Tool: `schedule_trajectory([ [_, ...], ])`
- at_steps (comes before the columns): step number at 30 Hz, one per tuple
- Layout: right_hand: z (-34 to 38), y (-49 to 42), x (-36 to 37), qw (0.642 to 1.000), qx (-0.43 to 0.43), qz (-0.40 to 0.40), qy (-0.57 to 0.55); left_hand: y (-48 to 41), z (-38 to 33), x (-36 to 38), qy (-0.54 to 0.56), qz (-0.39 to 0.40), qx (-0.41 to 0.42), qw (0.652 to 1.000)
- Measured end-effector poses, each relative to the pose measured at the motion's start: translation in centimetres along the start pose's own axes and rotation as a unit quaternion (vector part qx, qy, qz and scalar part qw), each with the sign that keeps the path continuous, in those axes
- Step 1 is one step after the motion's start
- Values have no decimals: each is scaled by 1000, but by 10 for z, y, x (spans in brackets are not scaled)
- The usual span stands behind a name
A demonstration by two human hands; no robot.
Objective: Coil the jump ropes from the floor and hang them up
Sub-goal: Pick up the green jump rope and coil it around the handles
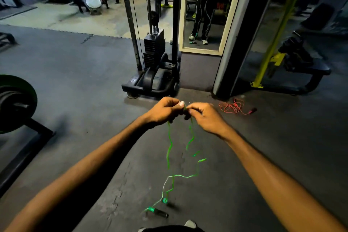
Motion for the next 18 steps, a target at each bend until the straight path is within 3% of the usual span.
schedule_trajectory([
  [3,-6,-2,-14,998,24,-46,-20,2,12,-5,19,31,-29,999],
  [6,-31,-3,-51,985,80,-148,-49,11,46,-11,14,54,-67,996],
  [10,-70,8,-98,946,161,-274,-56,24,81,-39,-22,9,-83,996],
  [11,-70,9,-97,952,160,-262,-15,24,81,-43,-19,-5,-79,997],
  [13,-51,0,-70,980,103,-163,53,16,63,-38,8,-16,-50,999],
  [16,-6,-14,-6,999,10,7,31,-4,16,-22,26,-6,11,1000],
  [18,4,-19,8,1000,-5,21,3,-14,1,-21,12,23,36,999],
])
Point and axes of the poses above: each hand's wrist, its own y-axis away from the middle knuckle, its own x-axis out of the palm, z = x × y, the point moved 5 cm from there along -y, towards the middle knuckle, and after that the axes turned 4 degrees about z, right-handed, at the moved point
